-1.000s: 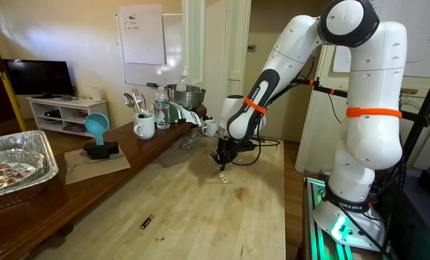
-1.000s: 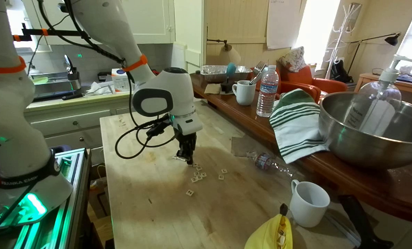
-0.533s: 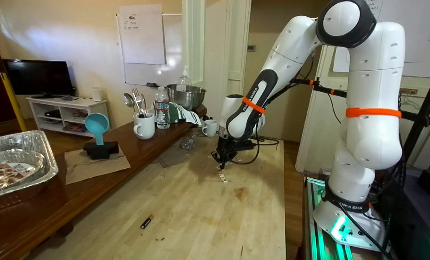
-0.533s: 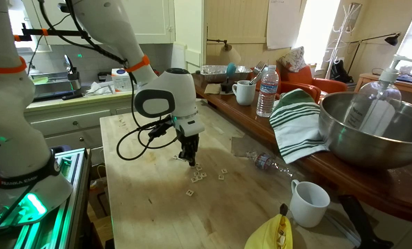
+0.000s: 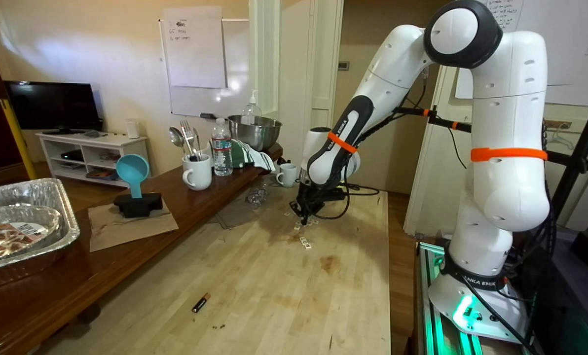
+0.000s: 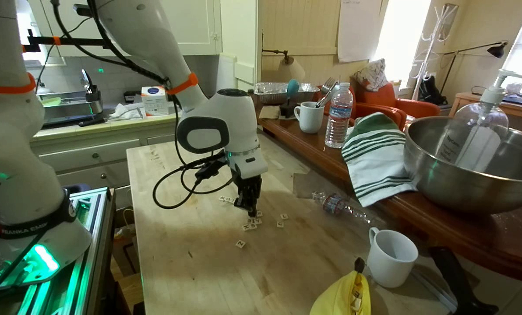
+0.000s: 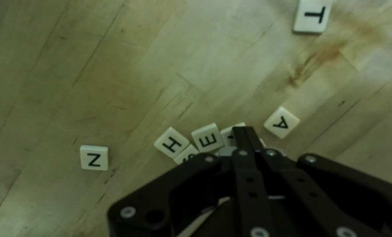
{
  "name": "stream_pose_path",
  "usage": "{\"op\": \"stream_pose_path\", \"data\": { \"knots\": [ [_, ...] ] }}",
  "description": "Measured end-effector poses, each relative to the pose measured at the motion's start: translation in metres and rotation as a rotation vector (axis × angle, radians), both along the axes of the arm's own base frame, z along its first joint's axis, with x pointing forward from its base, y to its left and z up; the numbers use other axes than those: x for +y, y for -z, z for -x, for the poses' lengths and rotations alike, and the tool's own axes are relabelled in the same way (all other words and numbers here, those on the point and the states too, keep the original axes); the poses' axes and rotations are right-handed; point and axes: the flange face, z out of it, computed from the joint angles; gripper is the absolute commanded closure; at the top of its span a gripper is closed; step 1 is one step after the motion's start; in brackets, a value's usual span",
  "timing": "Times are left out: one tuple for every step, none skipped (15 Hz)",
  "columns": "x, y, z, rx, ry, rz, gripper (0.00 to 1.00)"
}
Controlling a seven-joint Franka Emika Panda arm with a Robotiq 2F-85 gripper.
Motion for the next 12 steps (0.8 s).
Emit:
{"op": "stream_pose_path", "data": {
  "knots": [
    [-0.005, 0.000, -0.001, -0.002, 0.008, 0.003, 1.00],
    [-0.009, 0.000, -0.002, -0.003, 0.017, 0.006, 1.00],
    [-0.013, 0.000, -0.003, -0.004, 0.024, 0.009, 1.00],
    [-0.017, 0.000, -0.004, -0.004, 0.030, 0.011, 1.00],
    [-0.019, 0.000, -0.004, -0.005, 0.034, 0.013, 1.00],
    [-0.020, 0.000, -0.005, -0.006, 0.035, 0.014, 1.00],
    [-0.021, 0.000, -0.005, -0.007, 0.036, 0.015, 1.00],
    [-0.021, 0.000, -0.006, -0.007, 0.035, 0.015, 1.00],
    [-0.020, 0.000, -0.006, -0.007, 0.035, 0.015, 1.00],
    [-0.019, 0.000, -0.006, -0.007, 0.034, 0.014, 1.00],
    [-0.019, -0.001, -0.007, -0.008, 0.032, 0.014, 1.00],
    [-0.017, -0.001, -0.007, -0.010, 0.029, 0.014, 1.00]
  ]
}}
